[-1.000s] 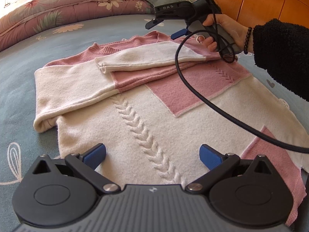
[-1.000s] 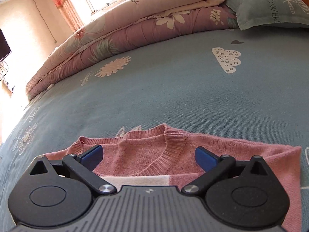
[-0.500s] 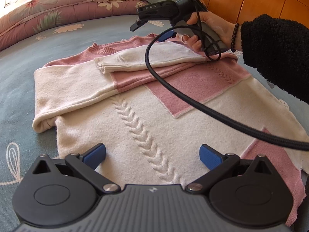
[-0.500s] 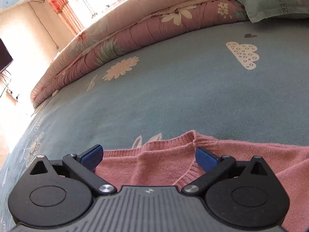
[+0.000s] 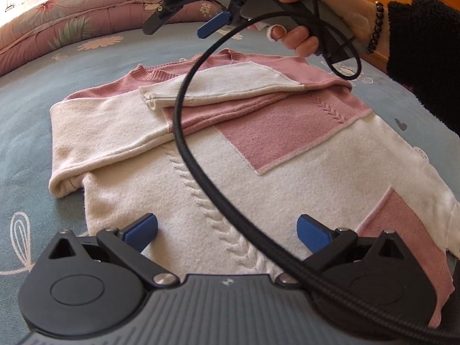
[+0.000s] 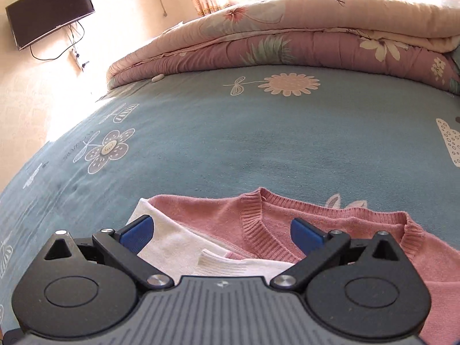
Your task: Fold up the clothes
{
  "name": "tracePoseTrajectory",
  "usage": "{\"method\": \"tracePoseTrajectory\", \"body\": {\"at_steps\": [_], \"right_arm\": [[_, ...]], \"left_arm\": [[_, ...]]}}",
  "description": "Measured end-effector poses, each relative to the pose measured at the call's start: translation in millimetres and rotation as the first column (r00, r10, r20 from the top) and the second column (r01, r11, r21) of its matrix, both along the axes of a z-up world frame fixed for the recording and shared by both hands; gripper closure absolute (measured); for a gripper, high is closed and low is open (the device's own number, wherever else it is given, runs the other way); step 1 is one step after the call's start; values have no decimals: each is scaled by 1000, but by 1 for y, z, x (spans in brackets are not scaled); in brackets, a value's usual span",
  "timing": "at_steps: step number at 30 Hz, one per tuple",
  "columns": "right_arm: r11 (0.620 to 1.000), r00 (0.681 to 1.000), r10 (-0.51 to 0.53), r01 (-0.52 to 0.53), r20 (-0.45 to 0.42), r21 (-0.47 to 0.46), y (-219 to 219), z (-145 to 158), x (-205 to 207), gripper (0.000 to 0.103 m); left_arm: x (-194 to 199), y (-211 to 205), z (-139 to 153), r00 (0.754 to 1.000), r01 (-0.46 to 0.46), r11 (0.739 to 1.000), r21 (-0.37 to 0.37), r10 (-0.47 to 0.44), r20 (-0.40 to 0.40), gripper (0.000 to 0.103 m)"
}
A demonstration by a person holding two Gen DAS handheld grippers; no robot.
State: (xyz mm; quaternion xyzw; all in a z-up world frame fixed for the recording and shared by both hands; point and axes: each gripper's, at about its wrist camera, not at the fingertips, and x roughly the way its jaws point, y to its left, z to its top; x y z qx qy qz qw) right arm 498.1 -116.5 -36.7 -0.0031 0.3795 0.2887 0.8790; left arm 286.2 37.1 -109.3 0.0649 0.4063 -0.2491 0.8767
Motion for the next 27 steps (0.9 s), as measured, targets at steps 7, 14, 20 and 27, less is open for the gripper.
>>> {"method": "tracePoseTrajectory", "body": {"at_steps": [7,14,20,27], "right_arm": [[975,985,-155,164,70,-148,-76,21,-89,0],[948,961,-273,277,48,-156,-144,-2,-203,0],[941,952,-303,306,45,-141,-161,-38,-295,0],[960,964,-266,267,23,-80,-125,-84,-323,0]], "left_arm": [[-34,-17,26,978,196,977,-79,-188,94,1],[-66,-36,29,935,339,940,-45,-331,128,1],[-29,-8,22,987,147,986,-79,-141,76,1],[24,30,12,993,-120,985,-124,120,-11,1]]}}
